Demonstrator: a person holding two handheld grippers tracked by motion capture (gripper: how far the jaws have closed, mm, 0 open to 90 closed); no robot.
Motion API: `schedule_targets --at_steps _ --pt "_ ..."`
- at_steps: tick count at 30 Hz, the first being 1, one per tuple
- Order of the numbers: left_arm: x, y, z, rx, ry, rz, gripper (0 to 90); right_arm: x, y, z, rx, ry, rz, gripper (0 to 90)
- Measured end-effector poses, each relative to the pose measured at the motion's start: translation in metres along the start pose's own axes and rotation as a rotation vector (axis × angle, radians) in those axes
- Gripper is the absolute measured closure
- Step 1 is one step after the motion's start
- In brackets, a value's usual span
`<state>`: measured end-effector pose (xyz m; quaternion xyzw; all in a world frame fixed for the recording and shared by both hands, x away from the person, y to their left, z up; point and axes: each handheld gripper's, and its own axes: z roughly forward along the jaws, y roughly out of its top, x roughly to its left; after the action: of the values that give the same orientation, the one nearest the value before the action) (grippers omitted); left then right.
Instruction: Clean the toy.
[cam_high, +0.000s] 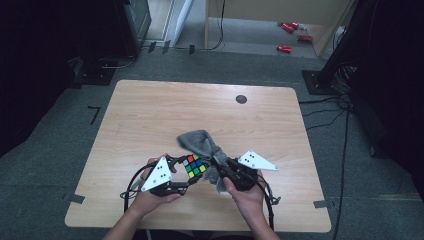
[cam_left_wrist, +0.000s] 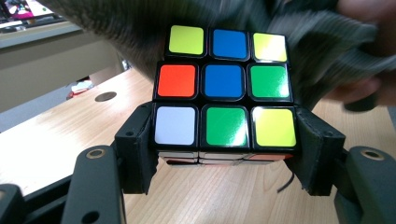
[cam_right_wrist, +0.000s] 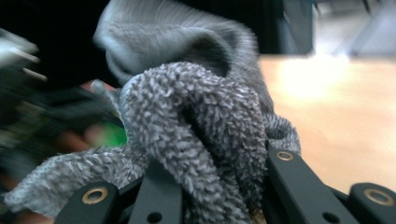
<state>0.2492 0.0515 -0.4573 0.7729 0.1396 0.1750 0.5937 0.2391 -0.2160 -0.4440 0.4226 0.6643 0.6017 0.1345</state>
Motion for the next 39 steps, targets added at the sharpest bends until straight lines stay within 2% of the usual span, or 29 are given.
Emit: schedule_targets --at_steps 1,2,4,6,8,10,11,14,16,17,19,21,23,25,27,28,29,31,33,34,36,37,39 --pt "0.002 0.000 0.000 -0.005 0.002 -0.010 35.0 -0.007 -0.002 0.001 0.022 -0.010 0.022 76.1" --pt "0.003 0.000 0.000 -0.004 0.004 -0.014 35.0 -0.012 -0.003 -0.001 0.020 -0.004 0.049 76.1" --pt "0.002 -0.002 0.003 0.022 0.013 -0.001 35.0 -0.015 0.000 -0.005 -0.025 0.034 0.094 75.9" --pt "-0.001 -0.005 0.007 0.038 0.006 0.004 35.0 -0.006 0.007 -0.009 -0.068 0.072 0.088 75.6" --pt "-0.004 -0.005 0.011 0.041 -0.001 0.011 35.0 0.007 0.012 -0.011 -0.097 0.108 0.063 75.5" --pt "-0.007 -0.003 0.010 0.025 -0.014 0.007 35.0 0.015 0.012 -0.009 -0.092 0.095 0.031 75.5" --pt "-0.006 -0.001 0.009 0.022 -0.018 -0.001 35.0 0.016 0.010 -0.007 -0.082 0.072 0.019 75.5" --pt "-0.003 0.002 0.004 0.012 -0.012 -0.012 35.0 0.004 -0.001 -0.002 -0.053 0.000 0.068 75.6" --pt "0.000 0.002 0.002 0.004 -0.002 -0.031 35.0 -0.004 -0.006 0.001 0.008 -0.083 0.037 75.6" --pt "0.002 0.001 0.002 0.011 0.003 -0.035 35.0 -0.007 -0.007 0.001 0.018 -0.094 0.046 75.5" --pt "0.001 0.000 0.006 0.046 0.020 -0.015 35.0 -0.007 -0.003 -0.003 -0.017 -0.073 0.071 75.4" --pt "-0.003 -0.003 0.010 0.073 0.016 -0.005 34.9 0.003 0.005 -0.007 -0.060 -0.033 0.050 75.3" --pt "-0.007 -0.002 0.014 0.070 0.001 -0.006 35.0 0.015 0.011 -0.010 -0.091 0.005 0.024 75.0" --pt "-0.011 0.002 0.014 0.059 -0.008 -0.003 35.0 0.023 0.011 -0.009 -0.095 0.004 0.010 74.9" --pt "-0.012 0.005 0.013 0.069 0.007 0.011 35.0 0.020 0.005 -0.006 -0.105 -0.013 0.039 74.9" --pt "-0.011 0.006 0.012 0.063 0.004 0.010 35.0 0.016 0.002 -0.005 -0.093 -0.033 0.057 75.0" --pt "-0.009 0.005 0.010 0.054 0.002 0.000 35.0 0.010 -0.001 -0.003 -0.061 -0.072 0.062 75.0" --pt "-0.004 0.005 0.007 0.051 0.023 -0.009 35.0 -0.005 -0.005 -0.004 -0.044 -0.157 0.061 74.8" --pt "0.002 0.004 0.004 0.061 0.041 -0.013 35.0 -0.019 -0.009 -0.004 0.007 -0.287 -0.035 73.6" --pt "0.005 0.002 0.002 0.065 0.047 -0.016 34.9 -0.026 -0.011 -0.003 0.046 -0.332 -0.066 72.7" --pt "0.009 0.000 0.001 0.076 0.058 -0.029 35.0 -0.038 -0.017 0.001 0.123 -0.381 -0.103 71.2" --pt "0.010 -0.001 0.001 0.081 0.064 -0.034 34.9 -0.042 -0.021 0.002 0.145 -0.402 -0.116 70.1" --pt "0.012 -0.003 0.001 0.089 0.067 -0.036 34.9 -0.047 -0.028 0.008 0.200 -0.414 -0.147 67.8"
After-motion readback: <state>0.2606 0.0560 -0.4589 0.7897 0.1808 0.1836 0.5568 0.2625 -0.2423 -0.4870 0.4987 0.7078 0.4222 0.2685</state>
